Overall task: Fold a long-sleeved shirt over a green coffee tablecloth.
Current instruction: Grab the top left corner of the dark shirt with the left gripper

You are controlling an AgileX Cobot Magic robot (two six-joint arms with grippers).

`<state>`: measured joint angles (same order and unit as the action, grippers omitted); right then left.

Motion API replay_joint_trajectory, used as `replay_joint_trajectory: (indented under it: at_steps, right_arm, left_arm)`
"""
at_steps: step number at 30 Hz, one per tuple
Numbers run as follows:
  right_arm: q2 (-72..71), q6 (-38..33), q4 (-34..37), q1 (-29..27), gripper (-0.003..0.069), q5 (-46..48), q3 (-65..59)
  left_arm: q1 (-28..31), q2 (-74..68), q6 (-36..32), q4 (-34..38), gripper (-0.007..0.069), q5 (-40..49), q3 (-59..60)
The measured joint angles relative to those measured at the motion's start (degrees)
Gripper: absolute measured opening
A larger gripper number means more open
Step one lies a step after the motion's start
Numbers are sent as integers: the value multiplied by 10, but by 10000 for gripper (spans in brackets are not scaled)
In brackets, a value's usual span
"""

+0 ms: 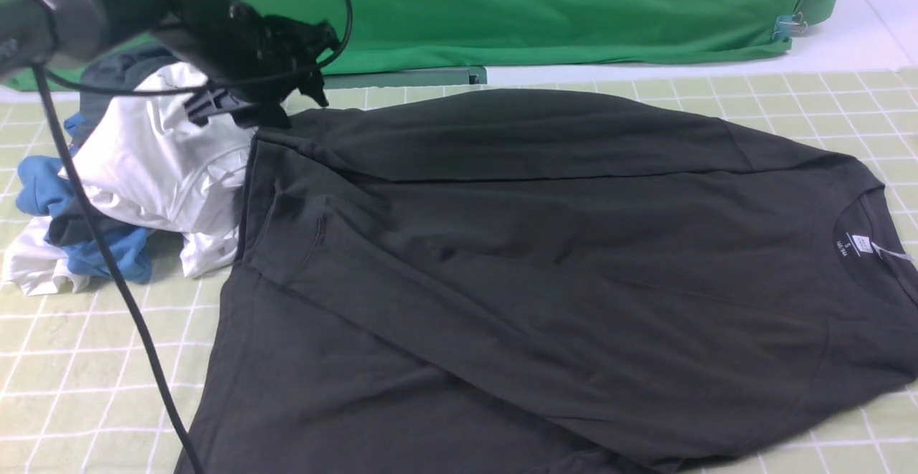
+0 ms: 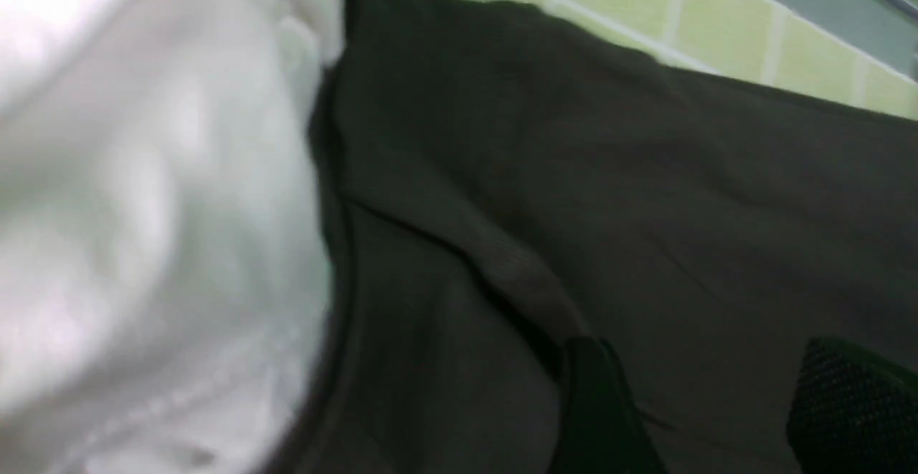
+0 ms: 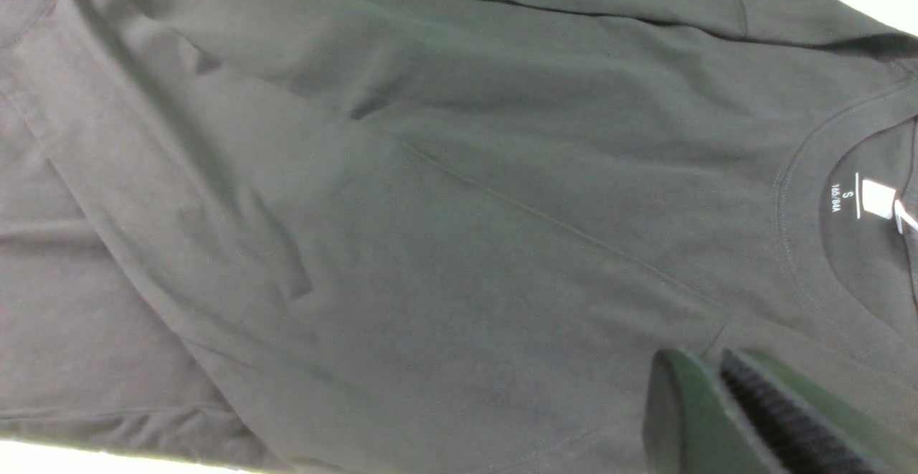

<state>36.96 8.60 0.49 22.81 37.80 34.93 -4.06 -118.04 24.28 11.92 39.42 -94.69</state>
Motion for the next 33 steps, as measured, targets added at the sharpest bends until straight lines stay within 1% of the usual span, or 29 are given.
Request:
replay_joint_trajectory:
  at_steps: [11, 23, 26, 29, 31, 33]
  right_arm:
    - [0, -1, 0, 0, 71, 0, 0]
    - [0, -1, 0, 0, 71, 0, 0]
    - [0, -1, 0, 0, 71, 0, 0]
    - [0, -1, 0, 0, 71, 1, 0]
    - [0, -1, 0, 0, 71, 2, 0]
    - [0, -1, 0, 0, 71, 2, 0]
  left_arm:
    - [5, -73, 21, 20, 367, -64, 0]
    - [18, -91, 35, 28, 365, -116, 0]
    - [27, -91, 37, 32, 335, -117, 0]
    - [39, -91, 34, 42, 232, -115, 0]
    - [45, -91, -4, 67, 130, -101, -3]
    - [47, -91, -48, 89, 63, -89, -7]
